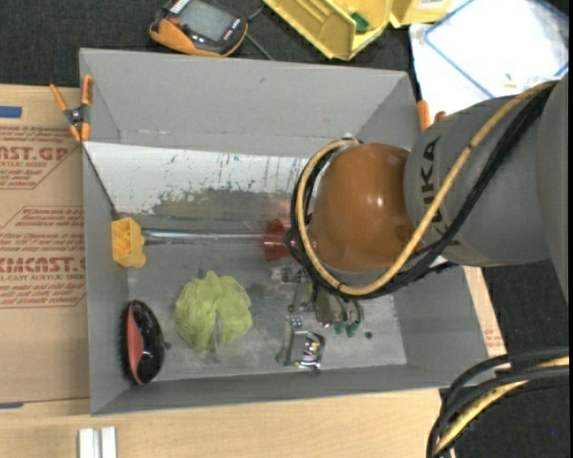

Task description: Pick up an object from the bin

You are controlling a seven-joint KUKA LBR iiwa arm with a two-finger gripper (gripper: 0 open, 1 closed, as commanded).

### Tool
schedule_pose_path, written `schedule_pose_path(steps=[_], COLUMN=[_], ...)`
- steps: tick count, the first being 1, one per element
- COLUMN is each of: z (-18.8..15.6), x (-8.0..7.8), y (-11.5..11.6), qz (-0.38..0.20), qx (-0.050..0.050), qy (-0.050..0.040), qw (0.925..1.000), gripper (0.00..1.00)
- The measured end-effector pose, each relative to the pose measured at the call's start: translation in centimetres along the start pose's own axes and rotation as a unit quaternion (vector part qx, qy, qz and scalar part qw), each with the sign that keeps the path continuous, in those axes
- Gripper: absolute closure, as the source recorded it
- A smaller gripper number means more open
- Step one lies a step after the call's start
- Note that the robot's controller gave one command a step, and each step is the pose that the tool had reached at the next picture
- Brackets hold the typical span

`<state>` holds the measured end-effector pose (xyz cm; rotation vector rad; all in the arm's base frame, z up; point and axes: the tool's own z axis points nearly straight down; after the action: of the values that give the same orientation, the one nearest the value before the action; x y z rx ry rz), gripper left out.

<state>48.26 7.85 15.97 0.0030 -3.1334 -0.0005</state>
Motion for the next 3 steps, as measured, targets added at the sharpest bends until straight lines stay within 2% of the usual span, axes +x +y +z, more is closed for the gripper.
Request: schedule_pose_path(steps=[1,2,3], z=[-0.4,7.7,2.9], x=[-0.2,-0.4,0.2], y=[0.0,-5.7,-6.3], qz=[0.0,-0.373,-0.118], qx=[0.0,0.001,-0.001], qy=[-0.004,-0.0034,-0.0043], qw=[1.0,0.9278,0.993], gripper=[0.0,0.0,0.0])
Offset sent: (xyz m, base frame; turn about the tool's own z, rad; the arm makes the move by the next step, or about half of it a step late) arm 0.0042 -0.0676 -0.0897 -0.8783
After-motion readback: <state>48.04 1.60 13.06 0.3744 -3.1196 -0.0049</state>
